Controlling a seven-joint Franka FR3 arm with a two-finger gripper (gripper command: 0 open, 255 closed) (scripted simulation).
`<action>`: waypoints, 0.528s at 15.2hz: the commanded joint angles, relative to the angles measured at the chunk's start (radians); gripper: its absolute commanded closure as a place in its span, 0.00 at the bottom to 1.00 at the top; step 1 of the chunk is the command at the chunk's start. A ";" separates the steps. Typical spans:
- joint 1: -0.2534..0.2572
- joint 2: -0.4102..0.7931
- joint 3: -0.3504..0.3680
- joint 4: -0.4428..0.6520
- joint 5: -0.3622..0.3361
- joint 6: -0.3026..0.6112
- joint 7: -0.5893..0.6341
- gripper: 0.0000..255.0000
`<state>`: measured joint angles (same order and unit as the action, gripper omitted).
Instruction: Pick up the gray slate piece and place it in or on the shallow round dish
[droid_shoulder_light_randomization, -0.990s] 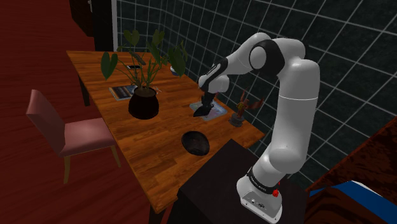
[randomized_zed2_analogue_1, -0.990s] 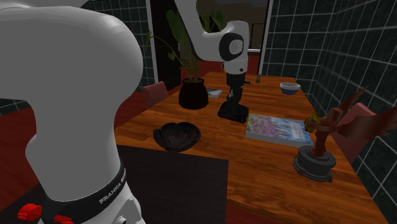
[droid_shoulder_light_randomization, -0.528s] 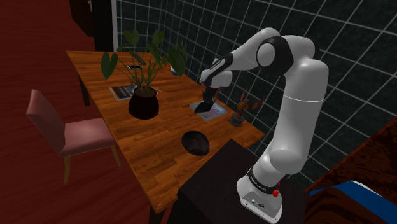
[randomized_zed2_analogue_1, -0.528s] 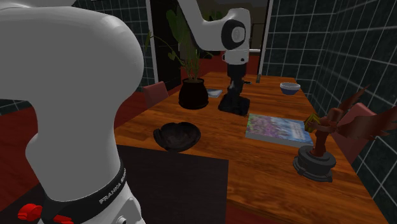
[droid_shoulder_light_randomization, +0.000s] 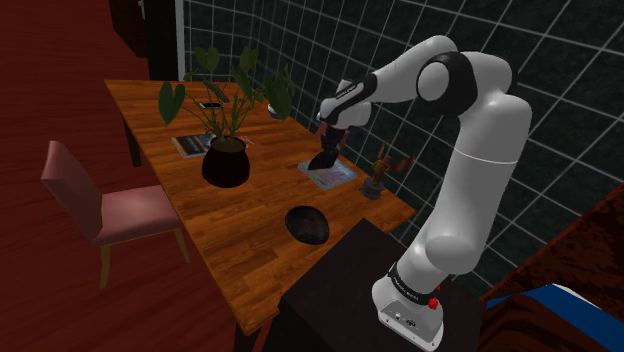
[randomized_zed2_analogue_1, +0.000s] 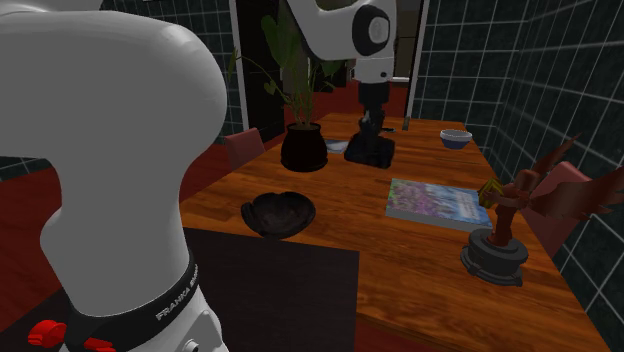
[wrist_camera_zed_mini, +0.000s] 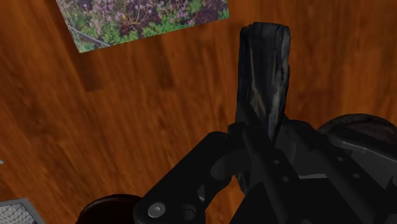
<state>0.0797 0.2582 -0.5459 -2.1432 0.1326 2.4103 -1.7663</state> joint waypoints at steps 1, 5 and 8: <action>0.005 -0.018 -0.006 0.009 -0.015 -0.025 0.010 1.00; 0.030 -0.074 -0.016 -0.023 -0.057 -0.040 0.050 1.00; 0.081 -0.180 -0.017 -0.138 -0.140 -0.016 0.149 1.00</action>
<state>0.1469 0.1056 -0.5638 -2.2489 0.0158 2.3852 -1.6465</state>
